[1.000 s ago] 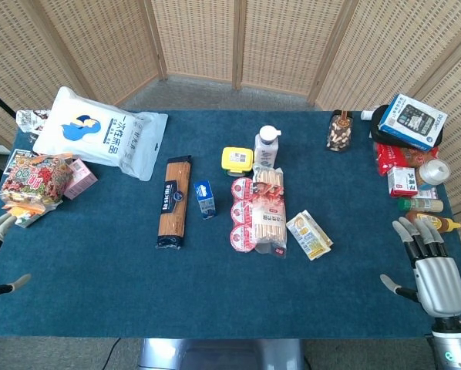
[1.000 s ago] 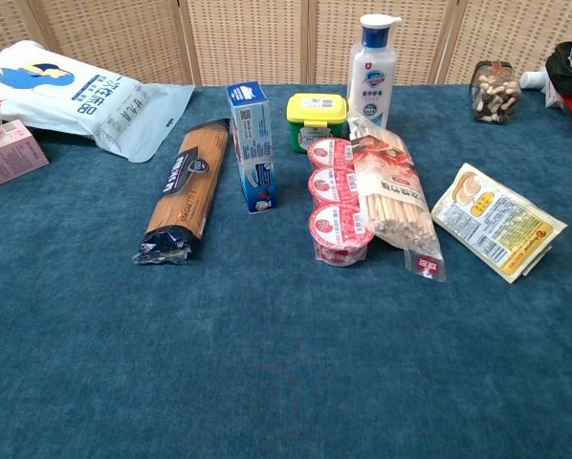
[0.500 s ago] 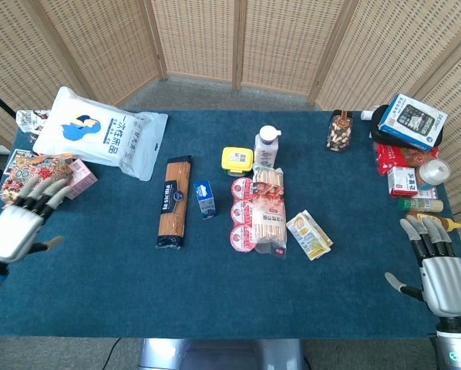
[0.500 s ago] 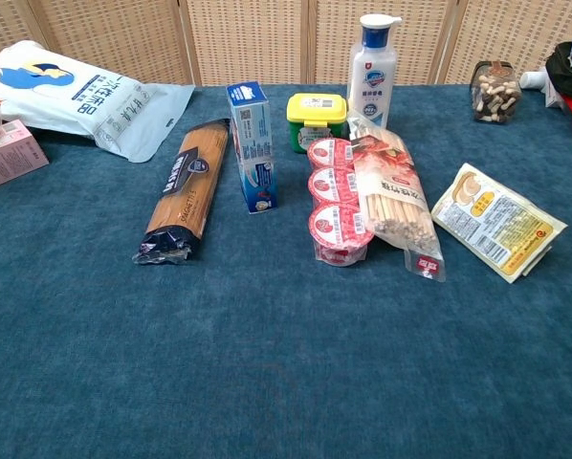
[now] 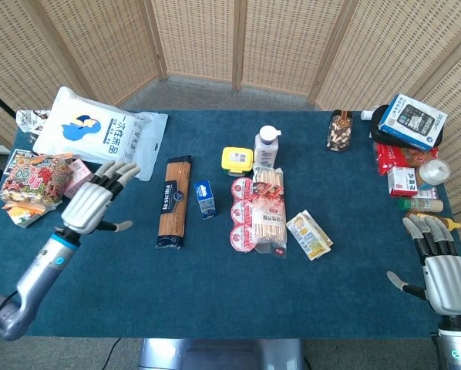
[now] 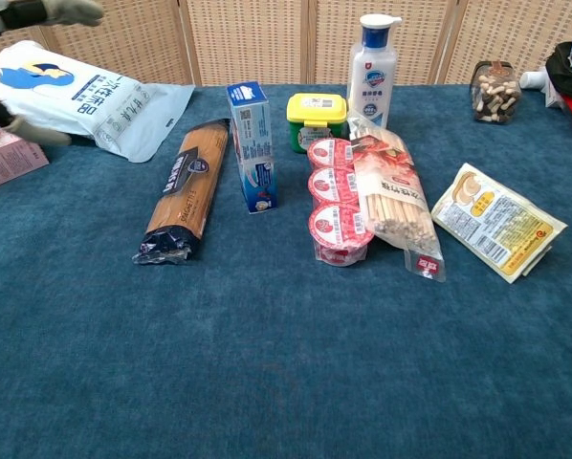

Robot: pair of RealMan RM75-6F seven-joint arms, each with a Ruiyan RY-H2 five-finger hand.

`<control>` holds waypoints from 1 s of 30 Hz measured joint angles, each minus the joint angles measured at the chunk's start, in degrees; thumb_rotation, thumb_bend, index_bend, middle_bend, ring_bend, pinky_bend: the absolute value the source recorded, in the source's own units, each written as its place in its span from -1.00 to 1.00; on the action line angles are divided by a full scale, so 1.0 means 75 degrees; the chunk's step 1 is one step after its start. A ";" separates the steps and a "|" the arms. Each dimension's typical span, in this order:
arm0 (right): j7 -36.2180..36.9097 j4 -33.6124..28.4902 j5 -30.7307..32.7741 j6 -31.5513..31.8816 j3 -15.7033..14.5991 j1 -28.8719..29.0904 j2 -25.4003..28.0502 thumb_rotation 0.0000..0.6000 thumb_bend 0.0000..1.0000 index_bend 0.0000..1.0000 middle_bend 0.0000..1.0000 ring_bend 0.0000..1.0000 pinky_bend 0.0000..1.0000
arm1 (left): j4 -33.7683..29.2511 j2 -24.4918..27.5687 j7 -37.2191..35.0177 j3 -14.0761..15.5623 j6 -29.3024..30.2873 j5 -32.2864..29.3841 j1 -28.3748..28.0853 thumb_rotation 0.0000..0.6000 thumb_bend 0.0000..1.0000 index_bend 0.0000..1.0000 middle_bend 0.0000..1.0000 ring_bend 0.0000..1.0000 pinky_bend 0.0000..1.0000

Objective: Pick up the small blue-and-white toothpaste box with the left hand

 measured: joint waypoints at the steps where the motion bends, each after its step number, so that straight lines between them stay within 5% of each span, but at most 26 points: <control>1: -0.0002 -0.0007 0.0003 -0.0003 0.0003 0.0002 0.0003 1.00 -1.00 -1.00 -1.00 -1.00 -1.00 | -0.0080 -0.0045 0.0143 -0.0064 -0.0109 -0.0093 -0.0104 1.00 -1.00 -1.00 -1.00 -1.00 -1.00; 12: 0.0080 0.0010 0.0069 -0.0012 0.0037 -0.0002 0.0025 1.00 -1.00 -1.00 -1.00 -1.00 -1.00 | -0.0352 -0.0835 0.1777 -0.0679 -0.1570 -0.1787 -0.1343 1.00 -1.00 -1.00 -1.00 -1.00 -1.00; 26: 0.0300 0.0054 0.0134 -0.0018 0.0072 -0.0007 0.0072 1.00 -1.00 -1.00 -1.00 -1.00 -1.00 | 0.0483 -0.2058 0.2558 -0.0875 -0.2152 -0.2811 -0.2338 1.00 -1.00 -1.00 -1.00 -1.00 -0.98; 28: 0.0352 0.0059 0.0151 -0.0007 0.0084 -0.0013 0.0085 1.00 -1.00 -1.00 -1.00 -1.00 -1.00 | 0.0728 -0.2297 0.2658 -0.0910 -0.2148 -0.2937 -0.2450 1.00 -1.00 -0.94 -0.94 -0.92 -0.57; 30: 0.0418 0.0070 0.0174 -0.0004 0.0096 -0.0017 0.0100 1.00 -1.00 -1.00 -1.00 -1.00 -1.00 | 0.1005 -0.2578 0.2767 -0.0951 -0.2058 -0.3012 -0.2554 1.00 -1.00 -0.65 -0.56 -0.51 0.14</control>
